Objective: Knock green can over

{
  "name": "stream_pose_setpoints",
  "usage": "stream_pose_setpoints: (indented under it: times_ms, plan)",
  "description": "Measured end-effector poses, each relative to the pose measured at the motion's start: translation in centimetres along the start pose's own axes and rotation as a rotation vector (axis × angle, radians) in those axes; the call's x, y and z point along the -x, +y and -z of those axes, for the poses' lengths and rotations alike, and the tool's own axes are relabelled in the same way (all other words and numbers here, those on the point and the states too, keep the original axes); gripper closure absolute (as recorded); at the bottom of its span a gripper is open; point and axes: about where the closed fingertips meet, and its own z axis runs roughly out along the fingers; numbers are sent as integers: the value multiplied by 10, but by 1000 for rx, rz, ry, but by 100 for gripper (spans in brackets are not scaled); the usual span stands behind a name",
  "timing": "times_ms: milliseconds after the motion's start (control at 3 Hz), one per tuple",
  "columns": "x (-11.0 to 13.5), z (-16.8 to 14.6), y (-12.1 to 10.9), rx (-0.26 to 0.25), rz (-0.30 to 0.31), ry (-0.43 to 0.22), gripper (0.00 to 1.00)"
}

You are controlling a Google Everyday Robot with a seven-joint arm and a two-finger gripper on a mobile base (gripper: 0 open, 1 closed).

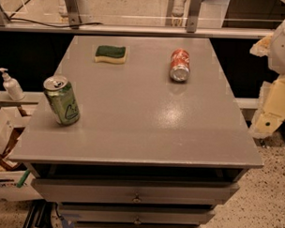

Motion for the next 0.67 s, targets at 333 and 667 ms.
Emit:
stream_pose_setpoints:
  times_ms: [333,667]
  plan:
    - [0,0,0,0,0,0,0]
    - [17,-4,0,23,42,-91,0]
